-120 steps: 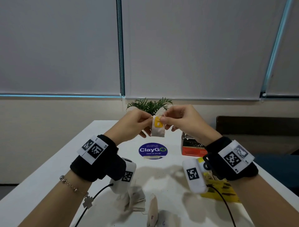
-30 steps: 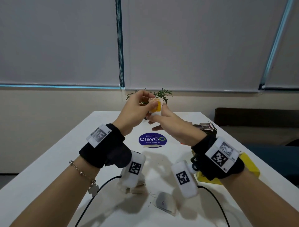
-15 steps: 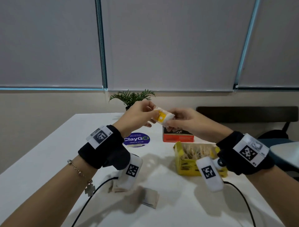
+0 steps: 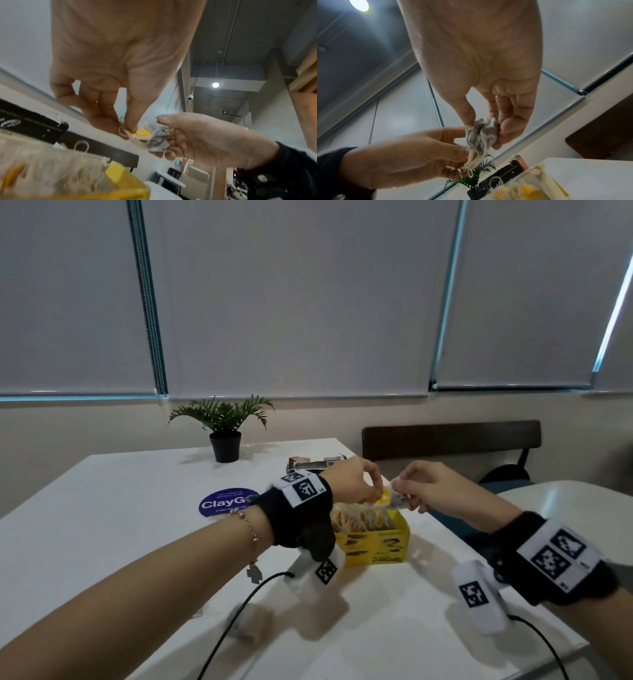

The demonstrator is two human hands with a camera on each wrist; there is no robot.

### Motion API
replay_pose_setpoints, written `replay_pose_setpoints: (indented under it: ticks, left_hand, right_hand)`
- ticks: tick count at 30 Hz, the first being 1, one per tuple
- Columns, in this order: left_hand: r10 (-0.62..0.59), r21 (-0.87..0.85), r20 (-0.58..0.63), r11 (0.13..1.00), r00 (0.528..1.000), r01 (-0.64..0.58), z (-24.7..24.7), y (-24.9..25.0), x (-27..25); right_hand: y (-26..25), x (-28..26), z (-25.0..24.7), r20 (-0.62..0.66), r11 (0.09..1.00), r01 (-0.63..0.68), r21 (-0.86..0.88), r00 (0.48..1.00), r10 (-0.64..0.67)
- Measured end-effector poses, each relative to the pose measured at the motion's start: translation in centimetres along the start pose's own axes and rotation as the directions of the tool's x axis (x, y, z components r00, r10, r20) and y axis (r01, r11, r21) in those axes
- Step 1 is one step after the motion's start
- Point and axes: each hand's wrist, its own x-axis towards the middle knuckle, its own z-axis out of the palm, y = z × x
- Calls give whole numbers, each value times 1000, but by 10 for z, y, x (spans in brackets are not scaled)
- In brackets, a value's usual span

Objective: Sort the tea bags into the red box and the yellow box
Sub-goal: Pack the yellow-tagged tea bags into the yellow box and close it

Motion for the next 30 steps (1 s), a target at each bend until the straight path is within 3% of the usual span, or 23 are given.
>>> replay_pose_setpoints:
  ticks: [10, 17, 19, 23, 26, 30]
  left_hand:
    - [-184, 114, 85, 978, 979, 174, 29, -8, 13]
    - [-196, 264, 107, 951, 975, 162, 34, -11, 15]
    - [-172, 311, 105, 941, 980, 132, 37, -11, 15]
    - [-163, 363, 124, 926, 979, 109, 37, -8, 15]
    - [-174, 370, 139, 922, 975, 112, 36, -7, 16]
    - [-168, 379, 146, 920, 975, 101, 36, -6, 16]
  right_hand:
    - [28, 4, 15, -51, 967, 64, -248, 996, -79]
    - [24, 6, 13, 48, 894, 195, -403, 980, -192]
    - [21, 3, 12, 131, 874, 265, -407, 964, -231]
    - [15, -6, 15, 313, 821, 279, -499, 941, -129]
    - [14, -8, 19, 327, 712, 289, -640, 941, -88]
    - [13, -9, 24, 342, 460, 368, -808, 929, -141]
